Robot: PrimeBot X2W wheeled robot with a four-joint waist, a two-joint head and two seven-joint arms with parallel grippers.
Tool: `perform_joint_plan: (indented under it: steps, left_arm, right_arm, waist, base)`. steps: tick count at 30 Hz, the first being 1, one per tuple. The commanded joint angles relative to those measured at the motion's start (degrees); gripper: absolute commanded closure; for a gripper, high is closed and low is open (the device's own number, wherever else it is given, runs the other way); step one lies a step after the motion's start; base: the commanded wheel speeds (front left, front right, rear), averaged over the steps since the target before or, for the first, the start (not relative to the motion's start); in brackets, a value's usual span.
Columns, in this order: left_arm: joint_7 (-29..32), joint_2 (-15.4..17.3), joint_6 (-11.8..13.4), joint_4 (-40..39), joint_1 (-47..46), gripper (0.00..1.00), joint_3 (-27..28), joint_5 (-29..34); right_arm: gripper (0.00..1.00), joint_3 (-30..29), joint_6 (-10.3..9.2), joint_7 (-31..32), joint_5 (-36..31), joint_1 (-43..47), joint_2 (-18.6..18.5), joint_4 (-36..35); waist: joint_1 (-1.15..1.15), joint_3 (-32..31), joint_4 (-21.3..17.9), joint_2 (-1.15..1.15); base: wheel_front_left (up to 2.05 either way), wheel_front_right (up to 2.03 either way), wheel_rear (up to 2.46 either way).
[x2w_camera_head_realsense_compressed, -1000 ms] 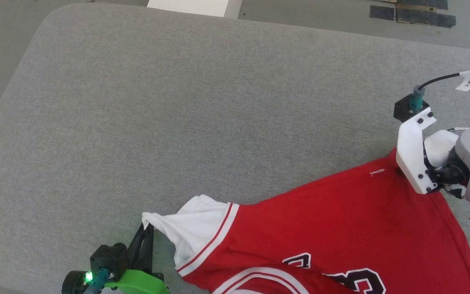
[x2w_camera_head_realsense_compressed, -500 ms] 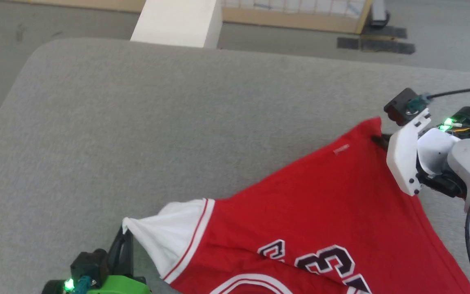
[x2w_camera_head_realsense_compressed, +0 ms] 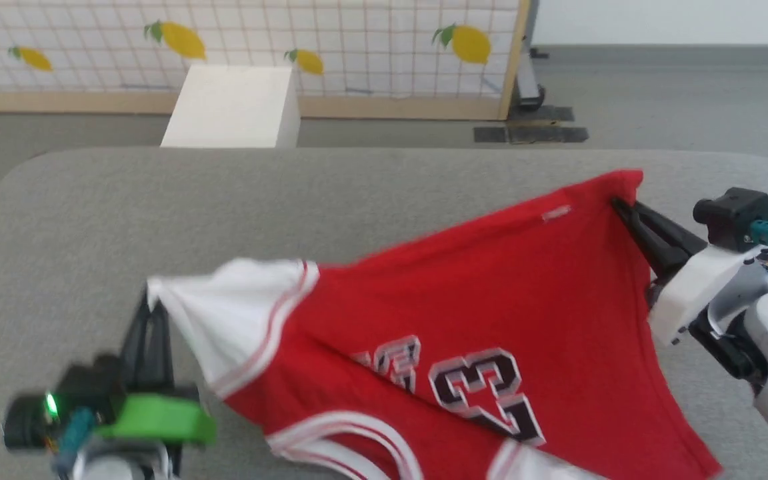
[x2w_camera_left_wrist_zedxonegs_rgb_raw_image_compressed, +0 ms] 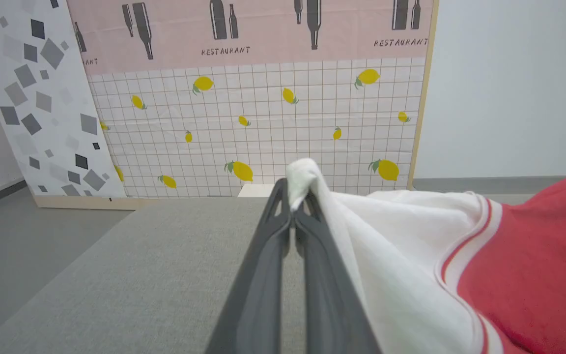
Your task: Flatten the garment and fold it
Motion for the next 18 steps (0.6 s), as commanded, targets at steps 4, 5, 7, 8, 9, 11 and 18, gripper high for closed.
perform_joint_plan:
  steps: [4,5,7,8,9,11,18]
  left_arm:
    - [1.07,2.07,-1.03,-1.66,-11.07,1.00,-0.71,1.17]
    - [1.50,2.48,-1.48,-1.46,-14.11,1.00,-0.91,1.22]
    - [2.26,3.56,-2.42,-0.73,-19.94,1.00,-1.40,1.69]
    - [2.45,3.91,-2.87,-0.26,-22.74,1.00,-1.62,1.80]
    - [2.93,4.35,-3.42,0.43,-26.23,1.00,-1.98,1.99]
    - [3.32,5.02,-4.00,1.61,-32.70,1.00,-2.46,2.55]
    - [4.95,6.49,-5.69,8.53,-55.51,1.00,-3.65,3.08]
  right_arm:
    - [1.00,-8.75,-0.09,-0.26,-5.80,0.40,4.15,-3.54]
    - [1.00,-11.04,-0.09,0.08,-6.96,-0.16,5.42,-4.34]
    - [1.00,-14.87,-0.09,0.72,-9.18,-1.90,7.73,-5.78]
    - [1.00,-16.20,-0.09,1.13,-10.12,-2.90,8.68,-6.38]
    - [1.00,-17.88,-0.09,1.57,-10.78,-4.27,10.02,-7.24]
    - [1.00,-20.02,-0.09,2.67,-12.14,-7.03,11.84,-8.39]
    - [1.00,-24.67,-0.09,5.44,-16.41,-20.28,15.41,-9.98]
  waist:
    - [0.00,-1.33,-2.67,0.00]
    - [0.00,-0.92,-2.88,0.00]
    - [0.00,0.23,-3.32,0.00]
    - [0.00,0.81,-3.44,0.00]
    - [0.00,1.84,-3.57,0.00]
    - [0.00,3.73,-3.76,0.00]
    - [0.00,12.74,-3.79,0.00]
  base:
    - [0.00,0.00,0.00]
    - [0.00,0.00,0.00]
    - [0.00,0.00,0.00]
    - [0.00,0.00,0.00]
    - [0.00,0.00,0.00]
    - [0.00,0.00,0.00]
    - [0.00,0.00,0.00]
